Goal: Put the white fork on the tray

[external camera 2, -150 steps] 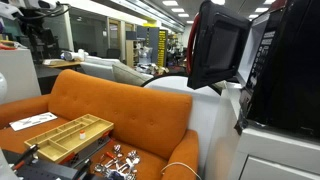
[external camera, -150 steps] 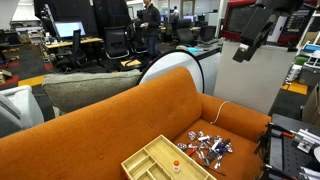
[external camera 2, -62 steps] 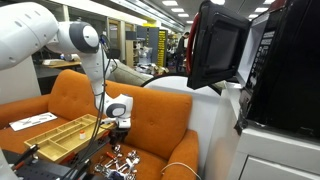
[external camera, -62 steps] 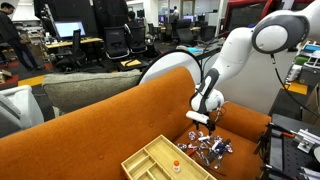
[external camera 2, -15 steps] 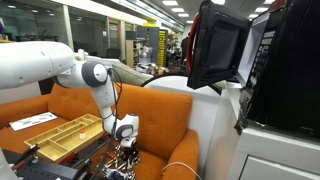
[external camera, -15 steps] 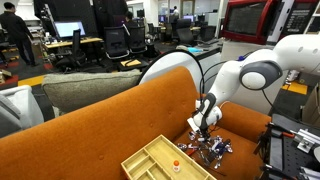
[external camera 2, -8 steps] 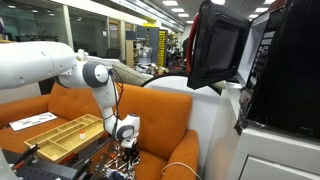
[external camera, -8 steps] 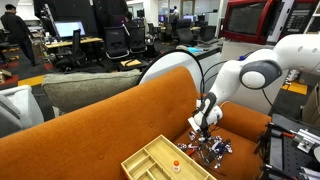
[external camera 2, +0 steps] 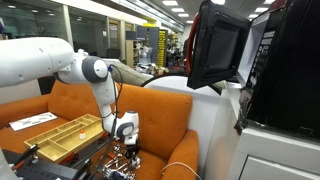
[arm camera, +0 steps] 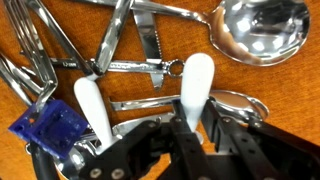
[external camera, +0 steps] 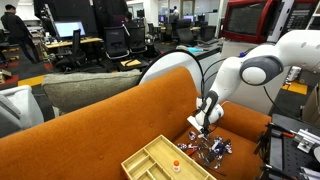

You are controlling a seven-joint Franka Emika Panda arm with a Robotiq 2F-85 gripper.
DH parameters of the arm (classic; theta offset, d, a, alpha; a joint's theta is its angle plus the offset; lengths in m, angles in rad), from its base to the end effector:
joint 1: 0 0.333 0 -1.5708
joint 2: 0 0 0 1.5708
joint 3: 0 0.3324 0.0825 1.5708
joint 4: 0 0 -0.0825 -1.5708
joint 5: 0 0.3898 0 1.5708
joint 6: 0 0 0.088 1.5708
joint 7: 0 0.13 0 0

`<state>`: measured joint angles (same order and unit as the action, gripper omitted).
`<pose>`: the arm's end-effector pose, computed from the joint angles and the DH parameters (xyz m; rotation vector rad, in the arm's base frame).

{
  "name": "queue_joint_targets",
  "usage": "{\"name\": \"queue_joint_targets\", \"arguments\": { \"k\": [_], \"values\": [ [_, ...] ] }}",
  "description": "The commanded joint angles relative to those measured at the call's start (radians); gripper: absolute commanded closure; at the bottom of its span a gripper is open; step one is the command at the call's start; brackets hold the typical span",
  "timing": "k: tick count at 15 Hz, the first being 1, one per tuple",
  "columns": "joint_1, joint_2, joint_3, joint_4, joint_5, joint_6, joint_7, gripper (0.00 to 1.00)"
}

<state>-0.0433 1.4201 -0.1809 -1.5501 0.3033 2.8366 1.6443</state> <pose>0.5489 -0.1486 -0.1972 1.5915 -2.5368 0.0024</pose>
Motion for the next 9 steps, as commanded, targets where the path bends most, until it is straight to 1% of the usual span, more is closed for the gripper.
{"name": "queue_joint_targets", "arguments": {
  "k": [1, 4, 5, 7, 9],
  "values": [
    [0.070, -0.128, -0.038, -0.180, -0.044, 0.096, -0.104, 0.94],
    [0.160, -0.229, -0.081, -0.296, -0.064, 0.184, -0.166, 0.94],
    [0.177, -0.262, -0.081, -0.326, -0.066, 0.215, -0.197, 0.94],
    [0.239, -0.313, -0.109, -0.376, -0.064, 0.270, -0.238, 0.94],
    [0.317, -0.356, -0.152, -0.432, -0.060, 0.342, -0.277, 0.94]
  ]
}}
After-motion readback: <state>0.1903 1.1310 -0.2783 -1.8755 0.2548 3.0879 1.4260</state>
